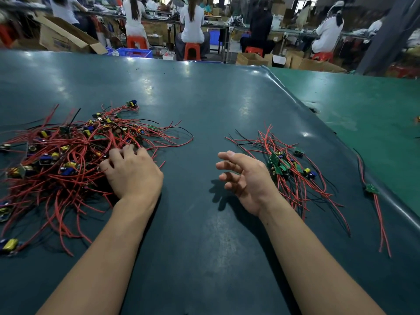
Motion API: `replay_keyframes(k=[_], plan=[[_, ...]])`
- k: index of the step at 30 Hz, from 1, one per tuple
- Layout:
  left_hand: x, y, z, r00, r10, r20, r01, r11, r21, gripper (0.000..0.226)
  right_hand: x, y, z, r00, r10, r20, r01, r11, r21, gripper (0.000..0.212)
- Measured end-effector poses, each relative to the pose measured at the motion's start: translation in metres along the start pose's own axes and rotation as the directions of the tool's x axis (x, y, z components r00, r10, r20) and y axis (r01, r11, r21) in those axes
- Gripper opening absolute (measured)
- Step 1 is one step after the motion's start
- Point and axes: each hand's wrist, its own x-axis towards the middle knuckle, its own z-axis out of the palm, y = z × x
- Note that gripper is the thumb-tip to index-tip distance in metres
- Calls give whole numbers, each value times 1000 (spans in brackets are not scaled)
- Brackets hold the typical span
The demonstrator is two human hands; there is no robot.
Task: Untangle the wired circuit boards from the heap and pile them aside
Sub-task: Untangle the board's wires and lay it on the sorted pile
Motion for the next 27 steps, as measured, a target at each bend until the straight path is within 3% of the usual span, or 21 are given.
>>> replay_keyframes(k=[6,9,12,15,18,20,22,24,27], plan=[[0,-1,-3,1000,-19,-1,19,1000,-24,23,2,1,-1,1000,0,5,0,1000,8,17],[-2,2,-8,990,-40,-133,13,979,-202,26,3,2,-1,1000,2,8,-2,1000,9,17],[-6,4,-16,912,-5,-411,-174,902,-395,24,4,2,-1,1000,2,14,-2,1000,-2,17],[-10,8,-17,797,115,-593,-419,813,-405,21,4,2,1,1000,-2,16,2,999,-41,15],[-19,17,-18,686,280,-672,-650,650,-393,22,3,6,6,998,-63,30,66,993,-102,23],[-26,23,-19,602,420,-680,-785,468,-406,21,2,11,8,989,-137,47,143,978,-155,45],[-32,30,-20,532,529,-661,-846,303,-439,21,3,14,9,975,-216,51,222,950,-222,41],[-39,35,-21,550,533,-643,-825,231,-515,22,4,14,9,956,-292,4,281,916,-288,20],[-42,35,-25,710,375,-596,-695,238,-678,13,5,10,10,933,-348,-91,330,929,-165,16]])
